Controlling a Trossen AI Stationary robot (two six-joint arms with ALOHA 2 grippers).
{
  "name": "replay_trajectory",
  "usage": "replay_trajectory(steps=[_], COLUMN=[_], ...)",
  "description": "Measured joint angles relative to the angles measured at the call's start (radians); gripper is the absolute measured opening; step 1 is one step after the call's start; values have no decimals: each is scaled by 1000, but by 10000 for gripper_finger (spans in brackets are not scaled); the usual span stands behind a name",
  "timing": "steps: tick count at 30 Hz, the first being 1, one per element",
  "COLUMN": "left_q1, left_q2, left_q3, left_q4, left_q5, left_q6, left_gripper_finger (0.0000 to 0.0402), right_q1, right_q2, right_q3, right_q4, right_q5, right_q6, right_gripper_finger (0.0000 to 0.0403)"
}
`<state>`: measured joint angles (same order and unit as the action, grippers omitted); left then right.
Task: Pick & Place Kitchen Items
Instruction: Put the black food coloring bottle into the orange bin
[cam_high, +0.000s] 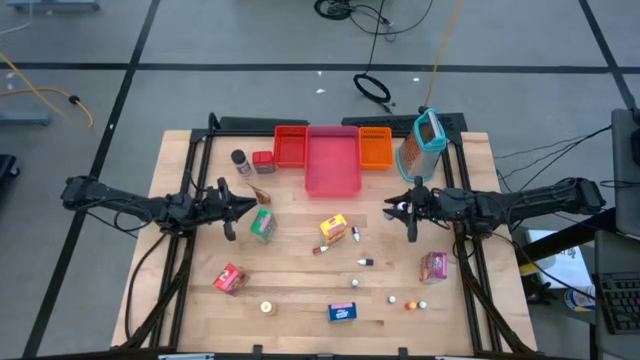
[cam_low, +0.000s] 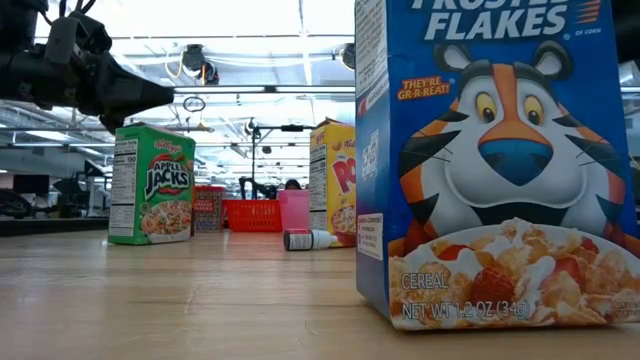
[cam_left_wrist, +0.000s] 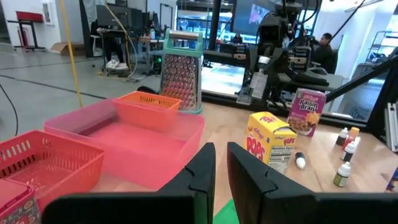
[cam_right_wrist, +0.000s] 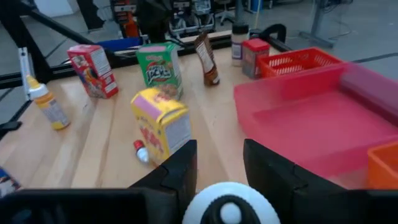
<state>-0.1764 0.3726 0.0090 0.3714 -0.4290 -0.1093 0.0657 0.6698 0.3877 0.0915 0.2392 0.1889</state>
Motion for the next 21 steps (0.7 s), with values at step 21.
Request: replay_trajectory(steps=[21], left_q1=[0], left_q2=[0], left_q3=[0], left_q4=[54], left_q5=[-18], left_q6=[-6], left_gripper_finger=[40], right_q1=[-247], right_q2=[224], right_q3=[205], right_q4=[-14], right_q5=[-37], right_q6=[-71], right_gripper_finger=[115])
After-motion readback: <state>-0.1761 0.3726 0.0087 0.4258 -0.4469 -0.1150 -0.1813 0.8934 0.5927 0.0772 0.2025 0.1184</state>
